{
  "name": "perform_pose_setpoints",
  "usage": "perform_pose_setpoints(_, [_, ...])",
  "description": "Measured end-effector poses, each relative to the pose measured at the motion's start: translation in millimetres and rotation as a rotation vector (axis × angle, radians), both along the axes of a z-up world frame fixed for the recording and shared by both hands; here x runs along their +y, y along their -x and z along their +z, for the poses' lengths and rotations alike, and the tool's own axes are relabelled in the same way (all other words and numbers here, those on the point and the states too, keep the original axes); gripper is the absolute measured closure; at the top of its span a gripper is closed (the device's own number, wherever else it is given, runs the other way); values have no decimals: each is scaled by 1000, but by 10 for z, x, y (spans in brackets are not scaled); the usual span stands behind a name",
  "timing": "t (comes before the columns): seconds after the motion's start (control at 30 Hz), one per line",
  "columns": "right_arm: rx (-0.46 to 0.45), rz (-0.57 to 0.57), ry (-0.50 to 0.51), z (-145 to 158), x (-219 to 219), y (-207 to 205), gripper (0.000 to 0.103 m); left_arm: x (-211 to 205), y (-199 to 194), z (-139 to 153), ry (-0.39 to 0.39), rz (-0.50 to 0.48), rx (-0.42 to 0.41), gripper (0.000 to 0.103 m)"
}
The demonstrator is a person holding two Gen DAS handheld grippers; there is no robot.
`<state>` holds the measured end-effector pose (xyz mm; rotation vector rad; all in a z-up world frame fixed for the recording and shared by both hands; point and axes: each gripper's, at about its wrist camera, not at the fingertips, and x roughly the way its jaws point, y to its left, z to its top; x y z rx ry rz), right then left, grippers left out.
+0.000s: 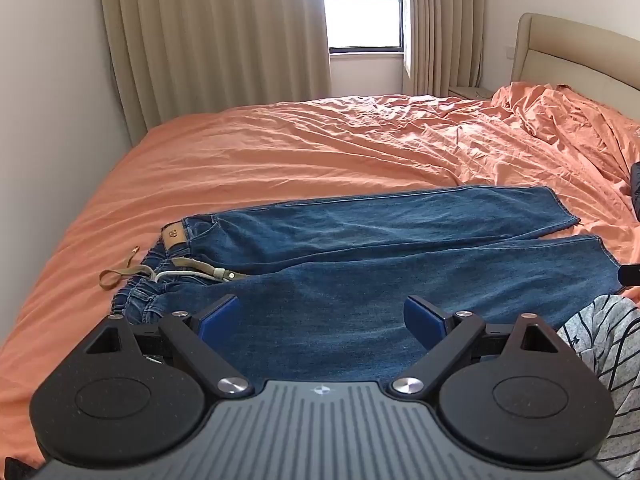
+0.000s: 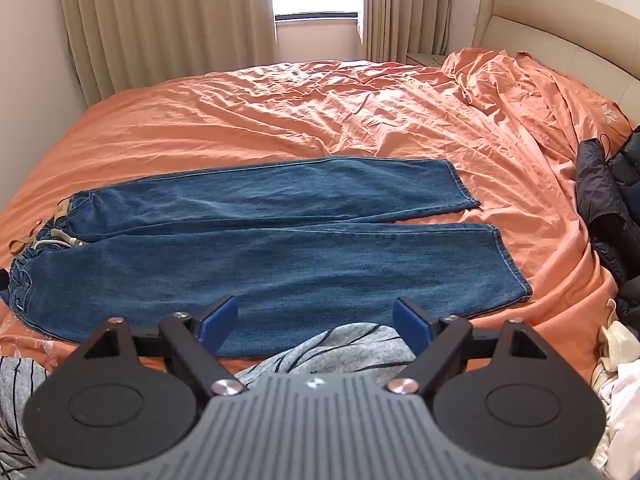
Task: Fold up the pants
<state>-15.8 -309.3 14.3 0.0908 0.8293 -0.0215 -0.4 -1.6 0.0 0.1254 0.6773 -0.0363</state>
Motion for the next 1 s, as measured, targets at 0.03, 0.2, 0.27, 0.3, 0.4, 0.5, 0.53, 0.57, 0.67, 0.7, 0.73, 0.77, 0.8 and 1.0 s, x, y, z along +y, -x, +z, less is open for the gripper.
perform_pose_setpoints(0.03, [0,0,1,1,-2,2,22,-10,5,1,-3,0,-1,0])
perform_pose_setpoints(0.2, [6,-10,10,-7,-29,-9,22,30,0,26,22,6,7,0])
perform_pose_setpoints(0.27, [10,-14,16,-16,-45,-22,22,47,-5,31,22,6,9,0])
perform_pose_setpoints(0.3, [-5,-1,10,44,27,-44,22,47,-6,32,22,7,9,0])
perform_pose_setpoints(0.4, [-6,-3,8,41,48,-35,22,47,-7,42,21,5,9,0])
perform_pose_setpoints(0.5, [-4,-3,5,43,50,-52,22,56,-2,27,23,2,11,0])
perform_pose_setpoints(0.53, [-5,4,6,5,14,7,22,60,1,29,24,2,13,0])
perform_pose_setpoints(0.57, [-4,5,6,7,14,3,22,69,-7,7,26,4,16,0])
perform_pose_setpoints(0.67, [-6,4,6,-3,16,5,22,60,1,-10,23,7,20,0])
perform_pose_setpoints(0.7, [-7,4,6,-2,14,8,22,54,-1,-13,23,8,21,0])
perform_pose_setpoints(0.73, [-7,5,6,-6,17,9,22,55,-1,-15,24,7,20,0])
perform_pose_setpoints(0.77, [-6,5,7,-1,18,2,22,59,0,-18,25,7,20,0])
perform_pose_setpoints(0.8, [-6,5,7,2,16,2,22,48,4,-18,24,9,21,0])
perform_pose_setpoints(1.0, [-3,5,9,-4,25,-8,22,50,13,-41,25,15,21,0])
